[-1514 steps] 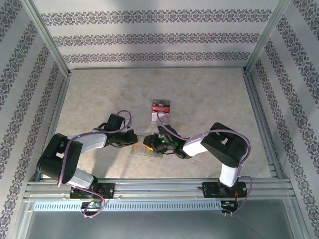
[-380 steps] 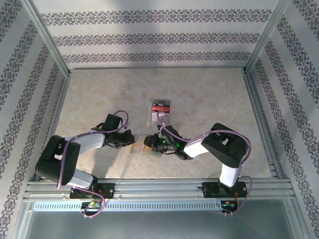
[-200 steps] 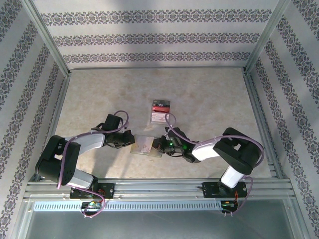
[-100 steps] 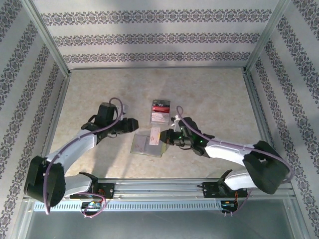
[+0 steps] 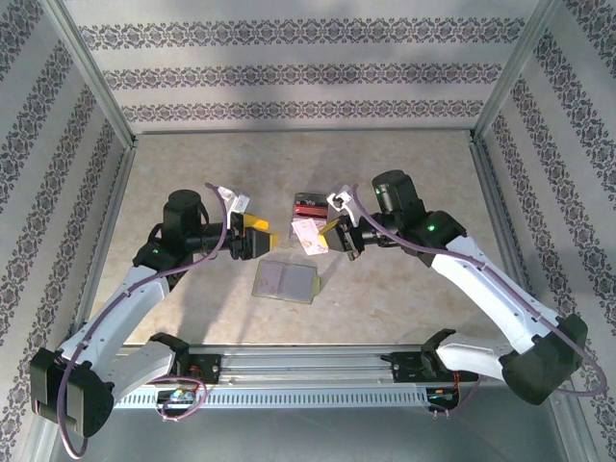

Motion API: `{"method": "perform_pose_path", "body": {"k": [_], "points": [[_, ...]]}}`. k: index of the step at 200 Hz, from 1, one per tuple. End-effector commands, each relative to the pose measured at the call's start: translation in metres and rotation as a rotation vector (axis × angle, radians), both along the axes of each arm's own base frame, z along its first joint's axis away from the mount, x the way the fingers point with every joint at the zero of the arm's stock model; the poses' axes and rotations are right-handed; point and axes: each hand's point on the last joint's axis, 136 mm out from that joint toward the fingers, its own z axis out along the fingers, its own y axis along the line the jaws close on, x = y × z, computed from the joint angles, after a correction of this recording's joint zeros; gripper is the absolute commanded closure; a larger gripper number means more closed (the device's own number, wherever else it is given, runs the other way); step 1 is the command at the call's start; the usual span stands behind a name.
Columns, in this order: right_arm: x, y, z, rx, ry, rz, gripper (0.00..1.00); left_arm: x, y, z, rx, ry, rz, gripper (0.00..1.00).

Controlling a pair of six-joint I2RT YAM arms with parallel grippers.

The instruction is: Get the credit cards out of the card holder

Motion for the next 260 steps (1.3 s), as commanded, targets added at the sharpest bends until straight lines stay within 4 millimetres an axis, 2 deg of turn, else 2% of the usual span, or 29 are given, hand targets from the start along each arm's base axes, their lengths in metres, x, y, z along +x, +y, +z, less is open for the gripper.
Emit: {"method": "perform_pose_path", "body": {"k": [1,56,87,107,132,156,164,184,224,239,260], "points": [[-0.021,0.0,-0.002,-0.03,0.014,0.159,1.0,-0.016,-0.01,0.039,-0.07,-0.174,-0.135,0.25],[-0.024,0.017,0.01,0.023,0.046,0.249,1.0,-0.028,-0.029,0.038,-0.091,-0.188,-0.213,0.24],[-0.027,0.027,0.015,0.058,0.065,0.296,1.0,-0.03,-0.04,0.03,-0.073,-0.169,-0.242,0.3],[-0.025,0.031,0.015,0.065,0.068,0.303,1.0,-0.031,-0.046,0.027,-0.063,-0.154,-0.261,0.43],[-0.021,0.031,0.014,0.059,0.071,0.29,1.0,-0.031,-0.047,0.026,-0.052,-0.153,-0.263,0.79],[-0.018,0.031,0.014,0.062,0.072,0.278,0.85,-0.031,-0.045,0.027,-0.053,-0.173,-0.252,1.0],[-0.019,0.032,0.015,0.074,0.074,0.28,0.79,-0.032,-0.045,0.027,-0.058,-0.176,-0.25,1.0],[-0.02,0.035,0.018,0.104,0.083,0.296,0.71,-0.032,-0.046,0.028,-0.073,-0.179,-0.249,1.0],[-0.018,0.04,0.014,0.103,0.101,0.307,0.67,-0.032,-0.047,0.03,-0.084,-0.183,-0.248,1.0],[-0.018,0.042,0.012,0.1,0.108,0.31,0.71,-0.031,-0.046,0.03,-0.082,-0.186,-0.243,1.0],[-0.017,0.041,0.011,0.095,0.11,0.309,0.89,-0.03,-0.045,0.027,-0.068,-0.186,-0.228,1.0]]}}
